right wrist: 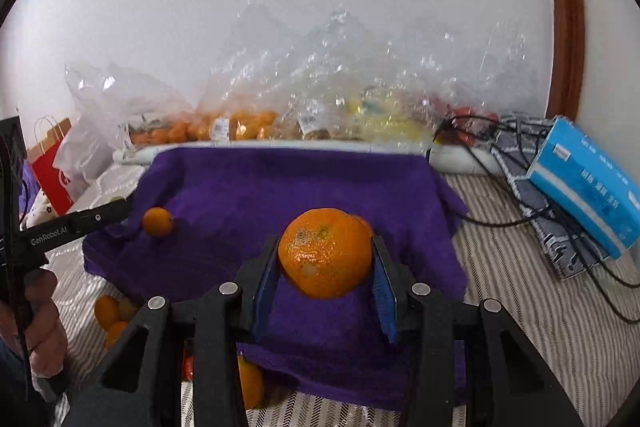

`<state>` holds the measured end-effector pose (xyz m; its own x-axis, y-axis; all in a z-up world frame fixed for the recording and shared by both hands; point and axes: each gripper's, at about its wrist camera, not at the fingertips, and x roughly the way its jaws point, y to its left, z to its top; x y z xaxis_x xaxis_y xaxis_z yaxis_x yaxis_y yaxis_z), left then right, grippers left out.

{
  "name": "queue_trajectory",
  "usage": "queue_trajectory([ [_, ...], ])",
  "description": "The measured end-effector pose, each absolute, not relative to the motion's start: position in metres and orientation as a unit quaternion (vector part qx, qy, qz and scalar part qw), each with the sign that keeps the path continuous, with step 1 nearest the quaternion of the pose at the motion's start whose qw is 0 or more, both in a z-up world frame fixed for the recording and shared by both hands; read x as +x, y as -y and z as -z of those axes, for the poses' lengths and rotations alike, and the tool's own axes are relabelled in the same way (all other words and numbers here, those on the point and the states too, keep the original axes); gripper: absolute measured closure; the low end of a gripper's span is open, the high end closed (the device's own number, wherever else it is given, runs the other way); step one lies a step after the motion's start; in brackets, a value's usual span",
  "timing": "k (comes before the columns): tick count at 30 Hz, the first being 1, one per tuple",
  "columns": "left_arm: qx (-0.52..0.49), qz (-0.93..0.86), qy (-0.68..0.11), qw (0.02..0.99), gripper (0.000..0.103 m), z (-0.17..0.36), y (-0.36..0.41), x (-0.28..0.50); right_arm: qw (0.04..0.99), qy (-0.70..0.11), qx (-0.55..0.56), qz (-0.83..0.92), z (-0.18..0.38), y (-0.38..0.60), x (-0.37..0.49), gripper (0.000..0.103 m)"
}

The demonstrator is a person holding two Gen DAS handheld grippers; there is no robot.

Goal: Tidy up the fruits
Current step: 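Lift both held fruits and carry them over the purple towel, then lower the large orange onto the towel beside the other orange, open right tool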

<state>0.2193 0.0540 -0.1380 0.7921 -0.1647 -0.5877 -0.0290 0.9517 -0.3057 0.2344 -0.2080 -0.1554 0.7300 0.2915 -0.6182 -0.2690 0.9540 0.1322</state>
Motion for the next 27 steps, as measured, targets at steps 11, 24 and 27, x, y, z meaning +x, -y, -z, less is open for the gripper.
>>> queue_trajectory([
  [11, -0.135, 0.031, -0.348, 0.927, 0.08, 0.148, -0.047, 0.226, 0.918, -0.37, 0.005, -0.145, 0.17, 0.2, 0.245, 0.06],
  [24, -0.112, 0.034, -0.349, 0.93, 0.08, 0.148, -0.038, 0.226, 0.918, -0.372, -0.003, -0.134, 0.171, 0.197, 0.245, 0.06],
  [27, -0.114, 0.033, -0.349, 0.93, 0.08, 0.148, -0.039, 0.226, 0.919, -0.367, 0.004, -0.141, 0.169, 0.199, 0.243, 0.06],
])
